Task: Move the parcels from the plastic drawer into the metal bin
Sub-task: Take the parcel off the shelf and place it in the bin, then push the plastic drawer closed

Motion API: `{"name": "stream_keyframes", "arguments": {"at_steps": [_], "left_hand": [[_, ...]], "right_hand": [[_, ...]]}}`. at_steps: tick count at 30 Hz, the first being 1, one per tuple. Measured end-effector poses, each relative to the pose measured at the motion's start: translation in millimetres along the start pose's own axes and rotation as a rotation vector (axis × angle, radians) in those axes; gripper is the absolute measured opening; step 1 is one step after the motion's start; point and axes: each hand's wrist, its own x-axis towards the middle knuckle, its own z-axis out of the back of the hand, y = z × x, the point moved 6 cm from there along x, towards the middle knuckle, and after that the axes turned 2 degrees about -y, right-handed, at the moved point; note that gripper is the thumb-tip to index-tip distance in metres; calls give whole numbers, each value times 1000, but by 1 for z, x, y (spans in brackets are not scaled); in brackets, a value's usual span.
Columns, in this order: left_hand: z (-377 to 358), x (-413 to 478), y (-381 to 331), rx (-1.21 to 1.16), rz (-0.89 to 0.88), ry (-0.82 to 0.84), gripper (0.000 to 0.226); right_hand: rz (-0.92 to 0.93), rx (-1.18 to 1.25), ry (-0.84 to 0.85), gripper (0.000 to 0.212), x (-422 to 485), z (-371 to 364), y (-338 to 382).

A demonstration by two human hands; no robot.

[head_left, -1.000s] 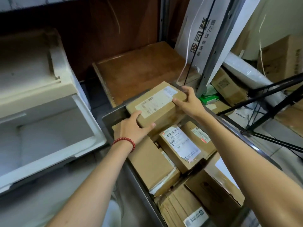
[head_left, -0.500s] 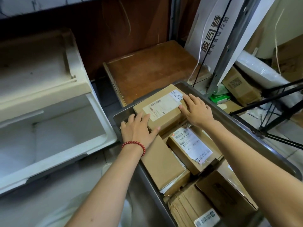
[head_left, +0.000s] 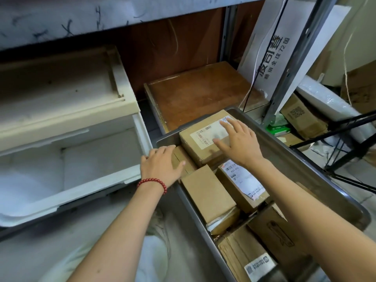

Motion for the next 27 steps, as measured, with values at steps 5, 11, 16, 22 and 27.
{"name": "stream_keyframes", "arguments": {"at_steps": [5, 11, 16, 22, 27], "left_hand": [[28, -39, 38, -2, 44, -72, 55], [77, -92, 118, 23, 192, -170, 54], [119, -136, 191, 97, 293, -229, 52], [146, -156, 241, 113, 345, -312, 51], [147, -146, 249, 111, 288, -353, 49]], "right_hand": [[162, 125, -34, 58, -13, 21, 80], [390, 177, -121, 51, -37, 42, 175], [510, 228, -91, 50, -49, 37, 252], [568, 248, -62, 45, -50, 23, 318], [569, 191, -45, 45, -34, 13, 344]]}}
